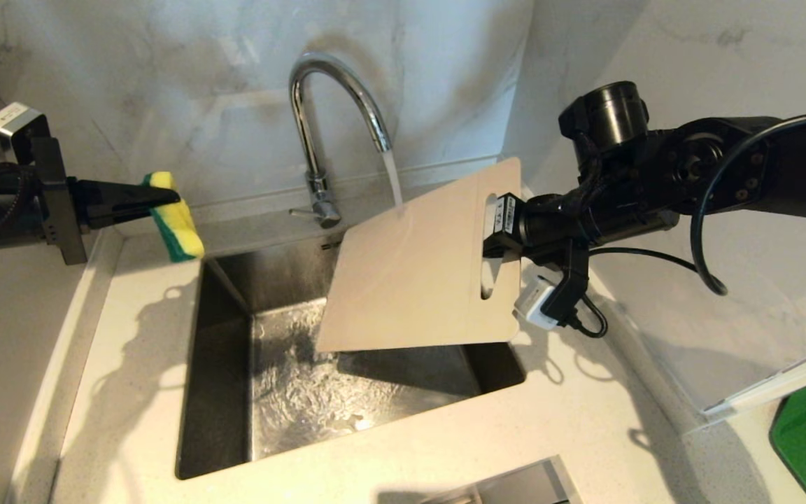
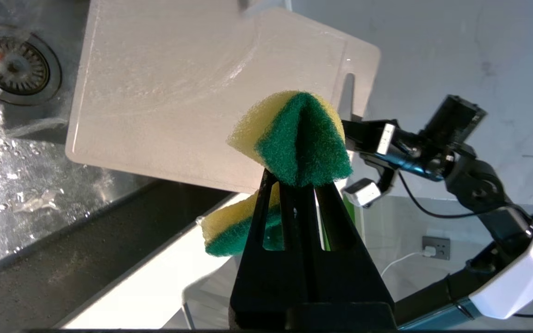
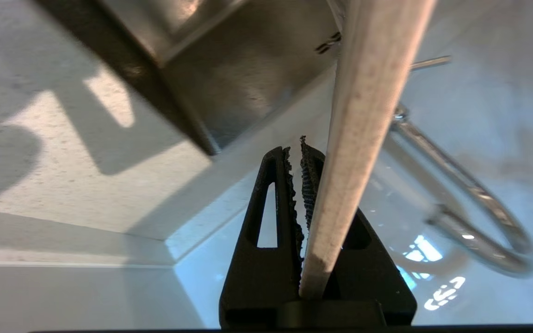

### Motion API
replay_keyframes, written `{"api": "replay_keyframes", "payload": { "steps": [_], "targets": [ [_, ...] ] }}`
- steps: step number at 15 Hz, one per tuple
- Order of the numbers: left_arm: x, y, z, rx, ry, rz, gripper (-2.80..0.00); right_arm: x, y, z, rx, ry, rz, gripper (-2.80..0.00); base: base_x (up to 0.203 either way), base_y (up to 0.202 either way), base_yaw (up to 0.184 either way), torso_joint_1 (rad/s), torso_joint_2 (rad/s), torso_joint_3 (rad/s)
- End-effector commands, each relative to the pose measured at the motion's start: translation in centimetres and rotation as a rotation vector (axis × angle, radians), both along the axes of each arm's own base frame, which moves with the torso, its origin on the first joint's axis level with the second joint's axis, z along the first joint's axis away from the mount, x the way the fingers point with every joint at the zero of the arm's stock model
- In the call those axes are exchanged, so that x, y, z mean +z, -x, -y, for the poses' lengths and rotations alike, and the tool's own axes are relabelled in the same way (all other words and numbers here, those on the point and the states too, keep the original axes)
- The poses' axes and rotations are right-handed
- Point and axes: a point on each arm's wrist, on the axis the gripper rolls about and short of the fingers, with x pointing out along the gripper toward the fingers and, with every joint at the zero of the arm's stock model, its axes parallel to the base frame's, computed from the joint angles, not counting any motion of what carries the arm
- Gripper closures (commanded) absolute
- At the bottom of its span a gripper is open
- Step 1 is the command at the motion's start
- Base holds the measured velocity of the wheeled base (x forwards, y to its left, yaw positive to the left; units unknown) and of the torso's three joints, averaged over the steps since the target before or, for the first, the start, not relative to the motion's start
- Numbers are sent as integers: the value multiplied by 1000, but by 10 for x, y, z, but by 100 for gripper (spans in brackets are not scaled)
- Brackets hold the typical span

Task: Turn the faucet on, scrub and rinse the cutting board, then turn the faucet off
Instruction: Scrub the cutting board underwater

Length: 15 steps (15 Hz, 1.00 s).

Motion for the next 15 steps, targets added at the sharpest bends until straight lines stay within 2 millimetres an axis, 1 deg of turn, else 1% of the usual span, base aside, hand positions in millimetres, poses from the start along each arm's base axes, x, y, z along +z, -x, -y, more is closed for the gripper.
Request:
{"api": "replay_keyframes", "payload": {
  "steps": [1,8,15],
  "targets": [
    [-3,0,4,-19,3,-13,0,11,15,-10,44,-5,29,0,0,0,0,0,0,0],
    [-6,0,10,-41,2,-23,0,4,37,-49,143,-15,-23,0,0,0,0,0,0,0],
    [-11,-1,16,-65,0,-39,0,-8,49,-62,187,6,-67,0,0,0,0,0,0,0]
  ]
}}
